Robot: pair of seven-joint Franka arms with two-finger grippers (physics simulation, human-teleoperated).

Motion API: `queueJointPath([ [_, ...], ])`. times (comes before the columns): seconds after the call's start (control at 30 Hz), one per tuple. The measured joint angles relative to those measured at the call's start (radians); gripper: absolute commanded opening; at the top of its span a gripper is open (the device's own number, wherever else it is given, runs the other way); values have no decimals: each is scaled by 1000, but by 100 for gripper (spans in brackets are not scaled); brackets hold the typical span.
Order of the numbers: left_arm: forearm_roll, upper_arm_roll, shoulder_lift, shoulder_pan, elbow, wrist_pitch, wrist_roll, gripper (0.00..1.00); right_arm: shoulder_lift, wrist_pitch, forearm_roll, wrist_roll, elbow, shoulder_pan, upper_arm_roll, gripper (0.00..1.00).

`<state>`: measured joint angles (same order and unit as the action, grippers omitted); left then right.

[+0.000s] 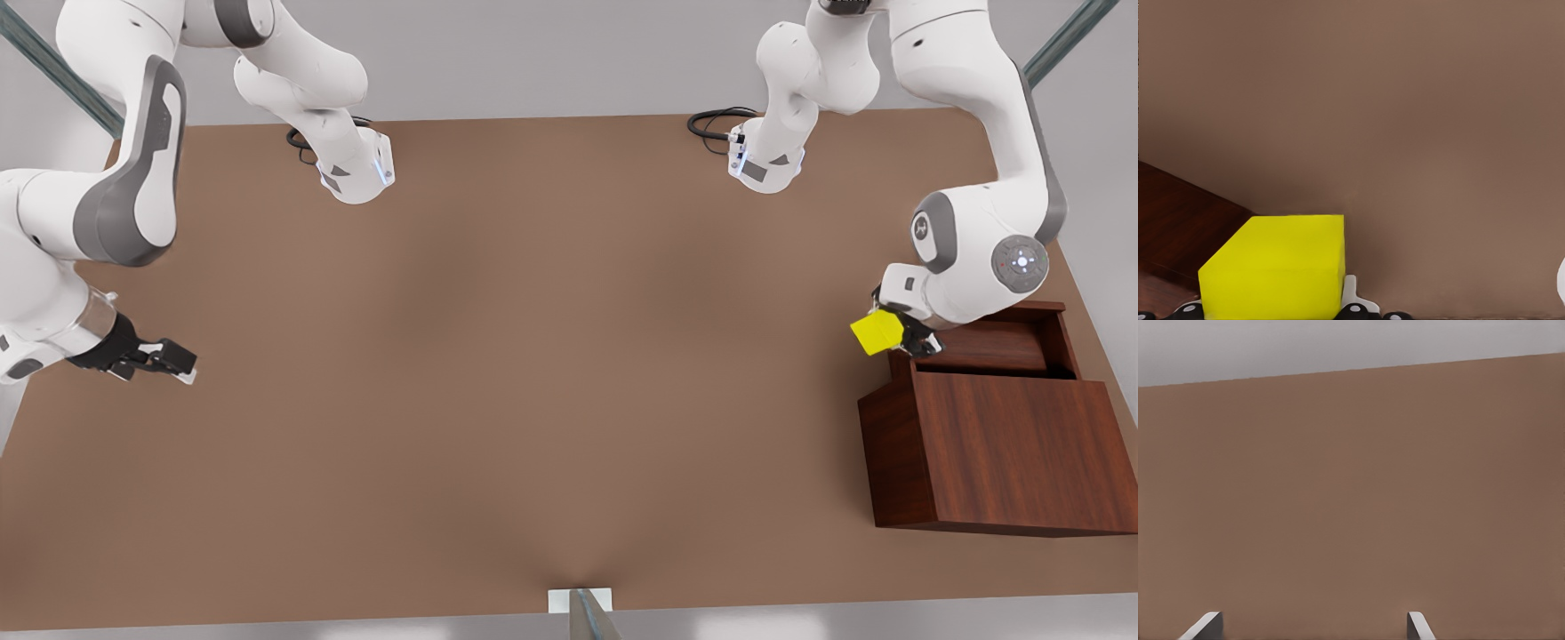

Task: Open the drawer with left arm, place the square in the middle with right arm, and place the square in the drawer with left arm

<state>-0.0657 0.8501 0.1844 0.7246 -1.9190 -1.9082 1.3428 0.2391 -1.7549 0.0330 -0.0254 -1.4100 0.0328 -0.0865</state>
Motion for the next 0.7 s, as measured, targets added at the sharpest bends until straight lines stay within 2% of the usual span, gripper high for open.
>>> queueJointPath([
  [0.13, -2, 92, 37, -15, 0, -28, 130, 70, 14, -2, -8, 1, 2, -21, 7, 100],
  [0.4, -8, 98, 135, -191, 0, -152, 334, 71, 24, -2, -4, -1, 3, -19, 7, 100],
  [0.43, -9, 98, 147, -198, 0, -158, 336, 100, 24, -1, -7, 1, 3, -21, 7, 100],
  [0.67, -25, 98, 164, -208, 2, -152, 318, 100, 26, 2, -4, -1, -1, -15, 7, 100],
  [0.7, -34, 98, 164, -206, 3, -117, 219, 100, 28, 2, -4, -2, -1, -13, 7, 100],
])
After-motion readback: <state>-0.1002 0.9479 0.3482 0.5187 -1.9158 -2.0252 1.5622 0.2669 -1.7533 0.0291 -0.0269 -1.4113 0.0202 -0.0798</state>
